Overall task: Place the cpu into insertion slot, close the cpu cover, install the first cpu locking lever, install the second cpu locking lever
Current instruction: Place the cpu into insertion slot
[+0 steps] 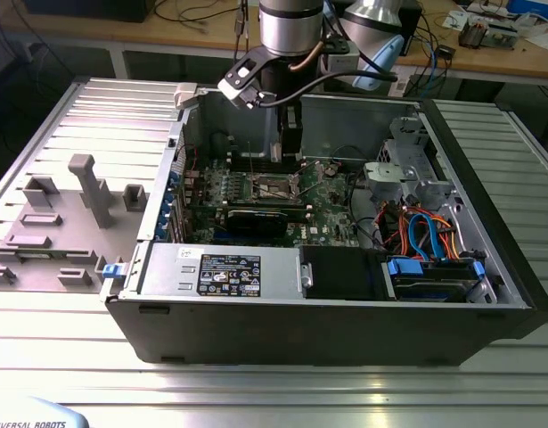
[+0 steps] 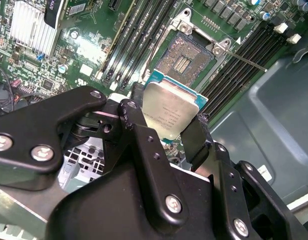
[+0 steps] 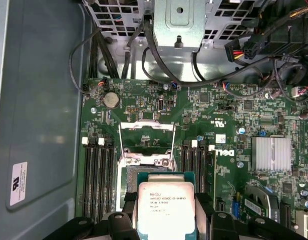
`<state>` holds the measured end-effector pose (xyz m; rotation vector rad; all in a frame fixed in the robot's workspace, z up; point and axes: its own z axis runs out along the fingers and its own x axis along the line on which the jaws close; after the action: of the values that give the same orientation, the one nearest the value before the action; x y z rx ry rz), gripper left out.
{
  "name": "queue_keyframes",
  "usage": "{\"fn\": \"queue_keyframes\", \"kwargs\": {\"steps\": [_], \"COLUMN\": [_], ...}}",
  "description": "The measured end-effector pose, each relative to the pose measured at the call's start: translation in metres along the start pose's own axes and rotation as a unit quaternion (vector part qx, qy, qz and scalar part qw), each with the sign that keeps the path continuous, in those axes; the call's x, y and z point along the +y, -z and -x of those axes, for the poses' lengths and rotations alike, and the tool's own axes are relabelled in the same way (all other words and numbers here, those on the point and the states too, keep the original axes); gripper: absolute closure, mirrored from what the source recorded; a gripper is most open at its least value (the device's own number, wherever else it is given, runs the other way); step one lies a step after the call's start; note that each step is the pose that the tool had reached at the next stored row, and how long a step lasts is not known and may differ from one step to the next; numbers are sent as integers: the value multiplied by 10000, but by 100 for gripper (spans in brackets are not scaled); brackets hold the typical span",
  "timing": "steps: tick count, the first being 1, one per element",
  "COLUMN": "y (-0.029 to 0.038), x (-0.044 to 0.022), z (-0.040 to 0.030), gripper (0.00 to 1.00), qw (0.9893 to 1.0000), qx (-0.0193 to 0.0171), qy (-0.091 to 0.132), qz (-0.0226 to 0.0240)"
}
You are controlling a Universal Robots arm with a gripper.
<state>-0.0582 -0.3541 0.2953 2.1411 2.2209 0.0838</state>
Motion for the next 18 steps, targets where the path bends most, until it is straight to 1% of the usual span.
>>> {"fn": "queue_keyframes", "kwargs": {"steps": [3, 6, 7, 9, 10, 18], "y": [-26, -55, -64, -106, -113, -130], "x": [-21, -33, -38, -64, -67, -70], "z": [-1, -3, -3, -4, -4, -4], "gripper": [46, 46, 46, 46, 46, 46], "qw": [10000, 9999, 9999, 9999, 9999, 9999], "qx": [-2, -11, -11, -10, -10, -6], "qy": [-30, -147, -151, -151, -151, -151], "qz": [-1, -17, -17, -17, -18, -17]}}
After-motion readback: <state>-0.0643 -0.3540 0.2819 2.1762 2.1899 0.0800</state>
